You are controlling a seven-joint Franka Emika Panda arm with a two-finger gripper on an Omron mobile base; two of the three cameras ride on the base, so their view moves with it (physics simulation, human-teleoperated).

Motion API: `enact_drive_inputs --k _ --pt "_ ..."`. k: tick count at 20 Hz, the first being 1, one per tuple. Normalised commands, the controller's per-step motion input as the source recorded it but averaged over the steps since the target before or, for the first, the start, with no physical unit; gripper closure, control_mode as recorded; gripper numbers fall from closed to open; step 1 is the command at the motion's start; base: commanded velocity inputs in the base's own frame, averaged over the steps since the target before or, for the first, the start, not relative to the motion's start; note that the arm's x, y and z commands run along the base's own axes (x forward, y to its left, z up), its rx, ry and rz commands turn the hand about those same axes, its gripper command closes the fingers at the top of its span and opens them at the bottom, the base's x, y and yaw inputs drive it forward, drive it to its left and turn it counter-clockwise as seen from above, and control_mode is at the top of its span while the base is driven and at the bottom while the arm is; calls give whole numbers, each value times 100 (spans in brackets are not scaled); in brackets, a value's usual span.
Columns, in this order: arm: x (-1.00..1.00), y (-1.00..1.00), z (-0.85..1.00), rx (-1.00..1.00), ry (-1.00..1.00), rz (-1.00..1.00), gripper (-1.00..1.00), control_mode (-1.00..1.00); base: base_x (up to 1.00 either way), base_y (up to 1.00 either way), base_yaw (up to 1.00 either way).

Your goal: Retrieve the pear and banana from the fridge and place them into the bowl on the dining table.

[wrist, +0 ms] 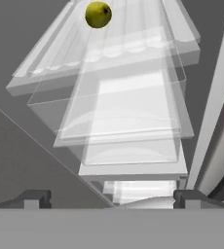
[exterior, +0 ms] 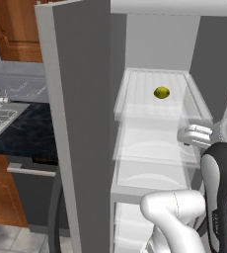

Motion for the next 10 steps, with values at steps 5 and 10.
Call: enact_drive_inputs --k 5,10 --pt "9 0 52 0 0 0 -100 -100 0 0 0" --pt "4 0 49 -3 -1 0 -100 -100 0 0 0"
